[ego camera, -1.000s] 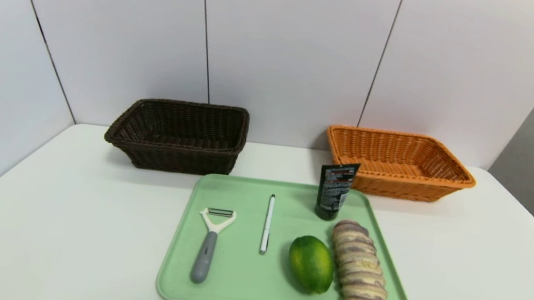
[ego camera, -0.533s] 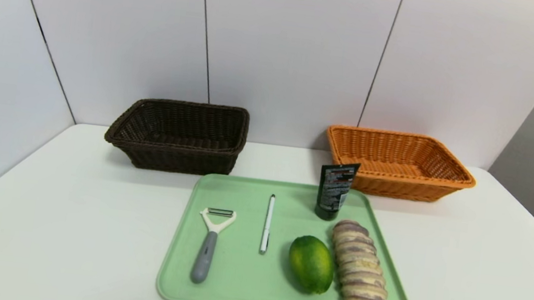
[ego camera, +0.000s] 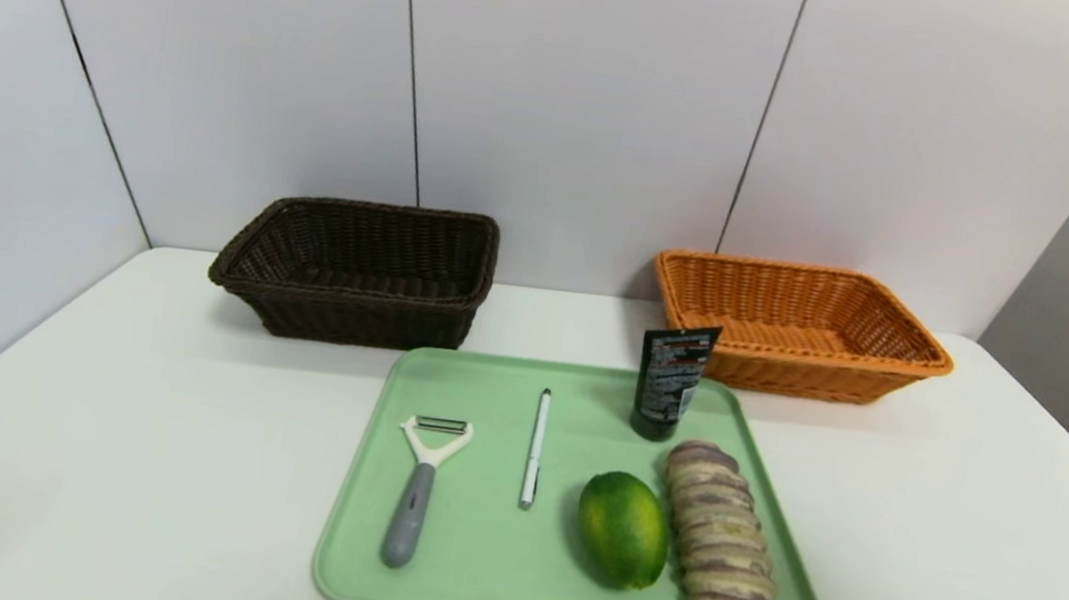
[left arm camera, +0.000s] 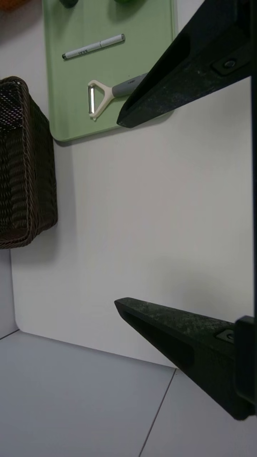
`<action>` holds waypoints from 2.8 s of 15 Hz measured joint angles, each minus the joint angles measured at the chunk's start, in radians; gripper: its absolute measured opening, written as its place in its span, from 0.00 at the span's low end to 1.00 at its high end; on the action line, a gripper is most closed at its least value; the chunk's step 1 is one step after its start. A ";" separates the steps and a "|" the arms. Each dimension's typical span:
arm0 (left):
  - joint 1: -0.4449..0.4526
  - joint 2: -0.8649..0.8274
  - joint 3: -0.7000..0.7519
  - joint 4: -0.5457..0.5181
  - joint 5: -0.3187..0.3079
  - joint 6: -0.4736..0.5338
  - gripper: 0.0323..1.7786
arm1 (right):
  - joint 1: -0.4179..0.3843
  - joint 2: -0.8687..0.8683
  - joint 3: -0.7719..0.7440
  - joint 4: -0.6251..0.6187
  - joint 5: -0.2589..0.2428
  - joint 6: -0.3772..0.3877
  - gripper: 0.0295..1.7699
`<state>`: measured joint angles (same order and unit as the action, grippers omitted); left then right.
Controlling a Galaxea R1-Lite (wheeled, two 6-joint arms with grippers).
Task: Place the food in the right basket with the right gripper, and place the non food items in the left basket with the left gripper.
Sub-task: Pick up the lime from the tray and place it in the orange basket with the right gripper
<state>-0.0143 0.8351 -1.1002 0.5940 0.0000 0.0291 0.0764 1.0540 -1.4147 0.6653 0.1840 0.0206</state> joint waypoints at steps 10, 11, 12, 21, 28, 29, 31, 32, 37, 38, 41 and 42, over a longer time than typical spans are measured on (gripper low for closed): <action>-0.055 0.269 -0.124 0.028 -0.002 -0.150 0.95 | 0.436 0.457 -0.367 0.280 -0.032 0.253 0.97; -0.068 0.272 -0.121 0.029 -0.002 -0.151 0.95 | 0.478 0.492 -0.406 0.349 -0.057 0.276 0.97; -0.079 0.275 -0.117 0.035 -0.002 -0.154 0.95 | 0.523 0.529 -0.444 0.414 -0.088 0.300 0.97; -0.113 0.255 -0.038 0.061 0.002 -0.207 0.95 | 0.763 0.786 -0.513 0.548 -0.326 0.393 0.97; -0.113 0.237 -0.030 0.065 0.004 -0.210 0.95 | 0.783 0.936 -0.527 0.542 -0.315 0.460 0.97; -0.113 0.235 -0.030 0.066 0.003 -0.210 0.95 | 0.783 0.948 -0.528 0.541 -0.314 0.461 0.97; -0.113 0.231 -0.029 0.067 0.003 -0.210 0.95 | 0.784 0.972 -0.528 0.539 -0.311 0.460 0.97; -0.113 0.229 -0.029 0.068 0.004 -0.210 0.95 | 0.784 0.983 -0.528 0.540 -0.302 0.460 0.97; -0.113 0.222 -0.029 0.068 0.003 -0.209 0.95 | 0.772 1.032 -0.527 0.541 -0.251 0.461 0.97; -0.113 0.220 -0.029 0.069 0.002 -0.209 0.95 | 0.769 1.041 -0.527 0.539 -0.244 0.460 0.97; -0.113 0.213 -0.023 0.069 0.001 -0.209 0.95 | 0.757 1.063 -0.527 0.539 -0.244 0.459 0.97; -0.113 0.210 -0.018 0.069 0.001 -0.208 0.95 | 0.750 1.070 -0.528 0.538 -0.246 0.457 0.97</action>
<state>-0.1274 1.0453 -1.1181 0.6632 0.0013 -0.1785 0.8268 2.1238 -1.9426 1.2032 -0.0619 0.4781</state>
